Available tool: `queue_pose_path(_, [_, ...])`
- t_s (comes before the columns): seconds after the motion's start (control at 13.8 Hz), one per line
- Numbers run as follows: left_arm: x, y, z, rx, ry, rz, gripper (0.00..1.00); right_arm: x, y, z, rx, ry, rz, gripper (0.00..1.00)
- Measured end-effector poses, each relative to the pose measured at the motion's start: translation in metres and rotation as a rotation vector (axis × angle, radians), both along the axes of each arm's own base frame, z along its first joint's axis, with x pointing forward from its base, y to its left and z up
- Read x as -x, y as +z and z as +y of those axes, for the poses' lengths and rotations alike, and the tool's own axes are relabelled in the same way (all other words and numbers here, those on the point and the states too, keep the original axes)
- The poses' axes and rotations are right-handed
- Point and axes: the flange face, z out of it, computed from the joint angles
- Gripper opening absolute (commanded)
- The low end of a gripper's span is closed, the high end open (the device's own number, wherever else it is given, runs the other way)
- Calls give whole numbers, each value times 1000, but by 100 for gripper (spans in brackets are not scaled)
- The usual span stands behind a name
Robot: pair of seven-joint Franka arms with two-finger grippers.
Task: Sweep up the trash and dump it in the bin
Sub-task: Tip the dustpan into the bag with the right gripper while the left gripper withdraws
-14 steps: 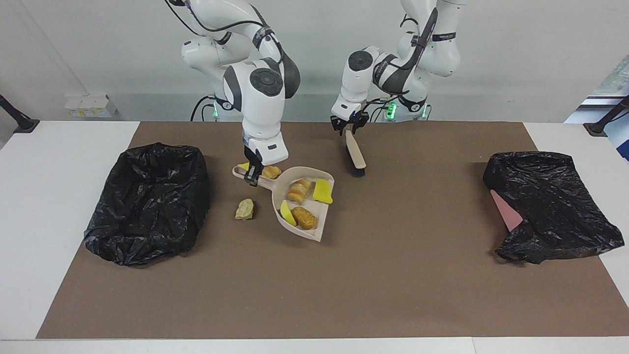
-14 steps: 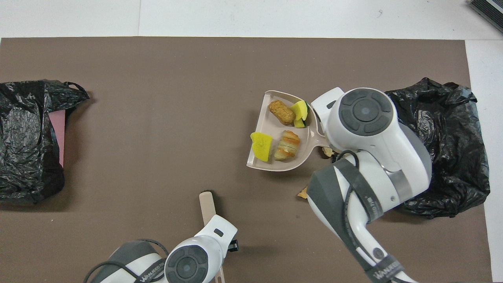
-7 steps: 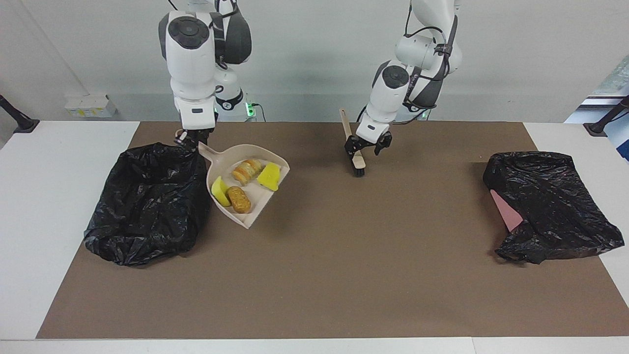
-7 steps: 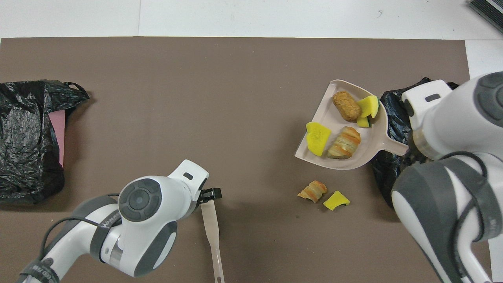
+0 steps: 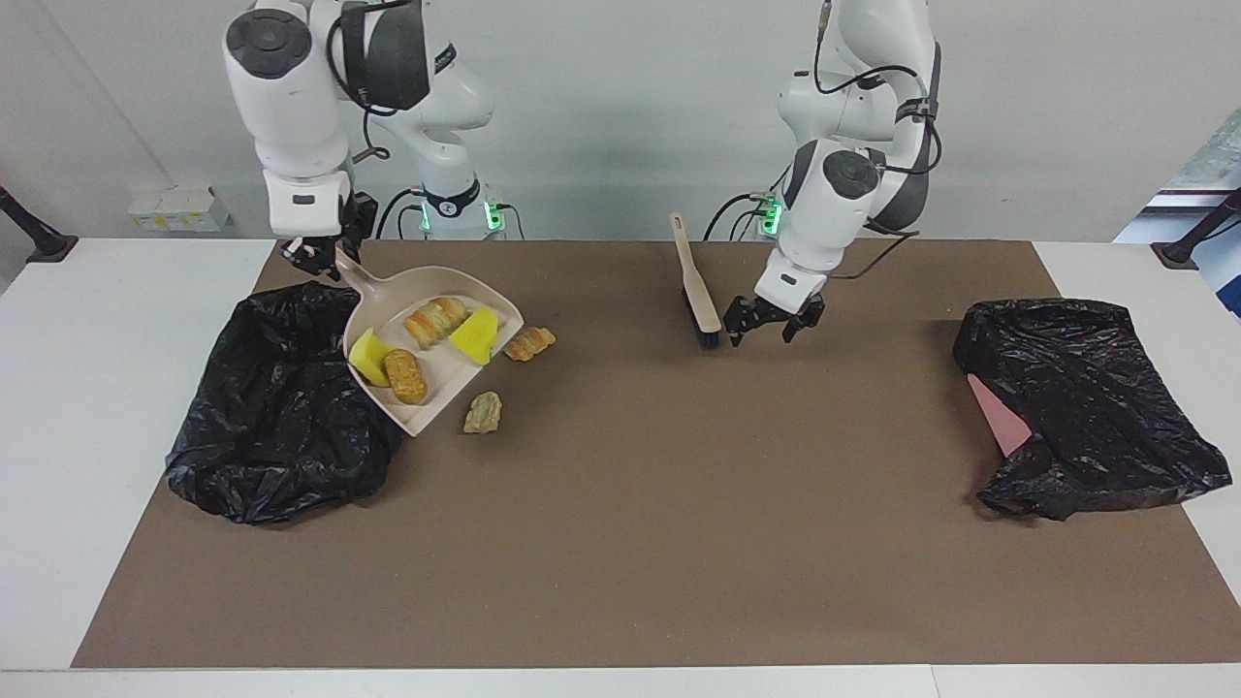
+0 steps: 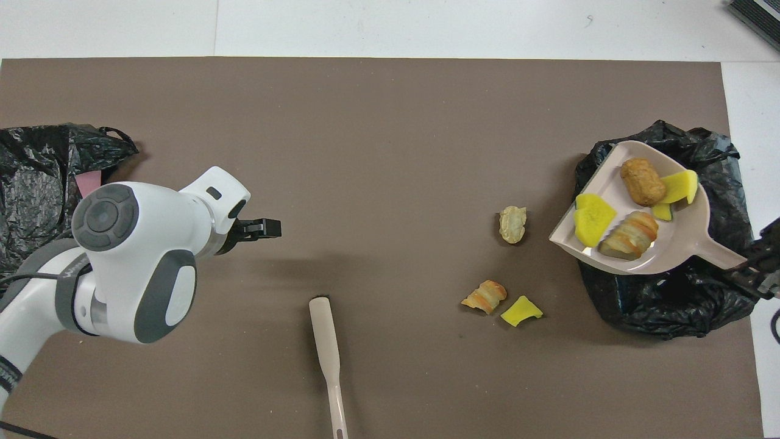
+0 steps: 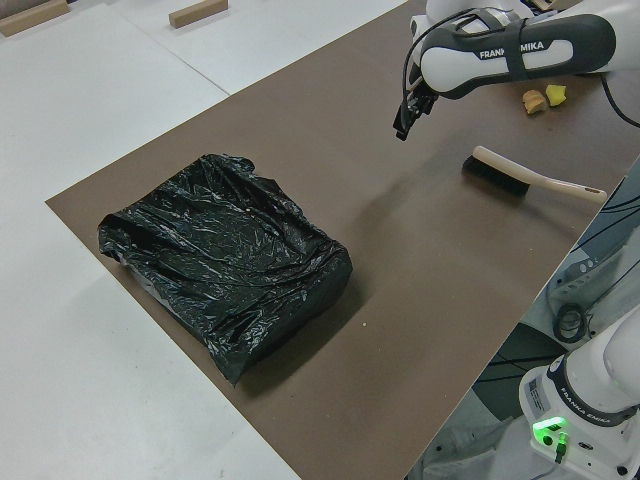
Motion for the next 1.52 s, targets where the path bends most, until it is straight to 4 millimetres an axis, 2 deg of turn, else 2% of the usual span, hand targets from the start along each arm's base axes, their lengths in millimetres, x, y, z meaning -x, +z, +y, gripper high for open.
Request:
queue_pose_path(0.15, [-18,13,16,-6,-37,-30,100,8,-1,-24,-3,-49,17,0])
queue_pose_path(0.44, [-48,58,72,-17,-74,-35,100,19,-6,-53,69,-81,83,0])
queue_pose_path(0.58, [-55,81,96,-23,-101,-21,100,14,-17,-61,104,-64,131,0])
queue_pose_path(0.8, [-58,102,116,-35,-128,2,100,-7,-29,-69,188,-24,182,0])
queue_pose_path(0.94, [-57,123,125,-59,-135,35,100,-23,-27,-62,259,17,206,0])
queue_pose_path(1.16, [-55,154,129,-96,-146,54,100,-39,-22,-34,356,97,218,0])
queue_pose_path(1.38, [-52,166,130,-102,-150,77,100,-46,-14,-2,469,176,234,0])
queue_pose_path(1.52, [-49,166,127,-102,-156,92,100,-47,-11,13,519,208,251,0])
